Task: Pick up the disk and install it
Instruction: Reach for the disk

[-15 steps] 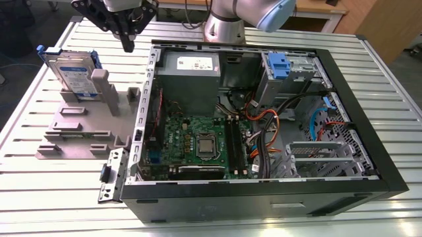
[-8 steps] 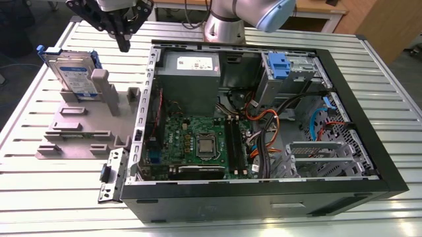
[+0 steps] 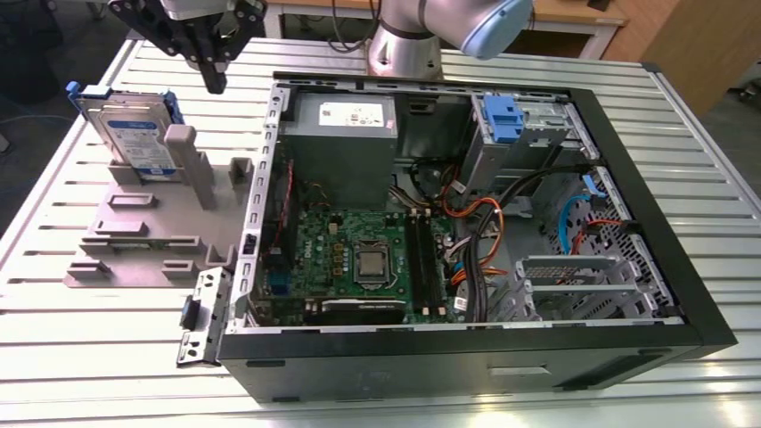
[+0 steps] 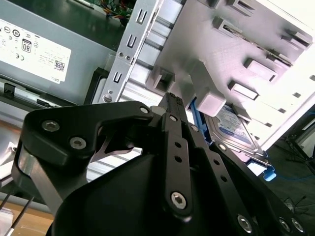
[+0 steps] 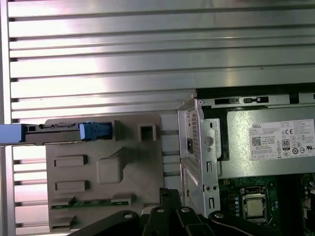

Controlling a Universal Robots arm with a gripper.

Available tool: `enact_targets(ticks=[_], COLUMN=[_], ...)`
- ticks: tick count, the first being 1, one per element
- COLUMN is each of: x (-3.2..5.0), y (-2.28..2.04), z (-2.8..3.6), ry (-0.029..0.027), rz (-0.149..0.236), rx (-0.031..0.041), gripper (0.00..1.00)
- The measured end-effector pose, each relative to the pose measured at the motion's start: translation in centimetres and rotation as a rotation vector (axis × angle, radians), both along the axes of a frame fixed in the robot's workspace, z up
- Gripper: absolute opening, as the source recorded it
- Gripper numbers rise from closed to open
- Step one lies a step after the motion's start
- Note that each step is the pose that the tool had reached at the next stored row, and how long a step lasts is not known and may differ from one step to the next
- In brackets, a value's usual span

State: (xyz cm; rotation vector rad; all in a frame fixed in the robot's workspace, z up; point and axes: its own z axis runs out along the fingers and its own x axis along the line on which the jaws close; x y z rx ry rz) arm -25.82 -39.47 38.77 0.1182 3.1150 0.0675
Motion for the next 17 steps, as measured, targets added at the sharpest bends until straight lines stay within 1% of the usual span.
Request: enact_targets(ticks=[3, 10, 13, 17], x=[-0.3, -0.33, -0.33, -0.35], y=[0.01, 0.04, 0.15, 0.39], z=[-0.02, -0.03, -0.03, -0.04], ry=[0.0, 0.0, 0.0001, 0.0], rz=[0.0, 0.0, 0.0, 0.0], rx=[0.0, -0.0002, -0.0002, -0.0002], gripper=[0.11, 0.11, 0.11, 0.11])
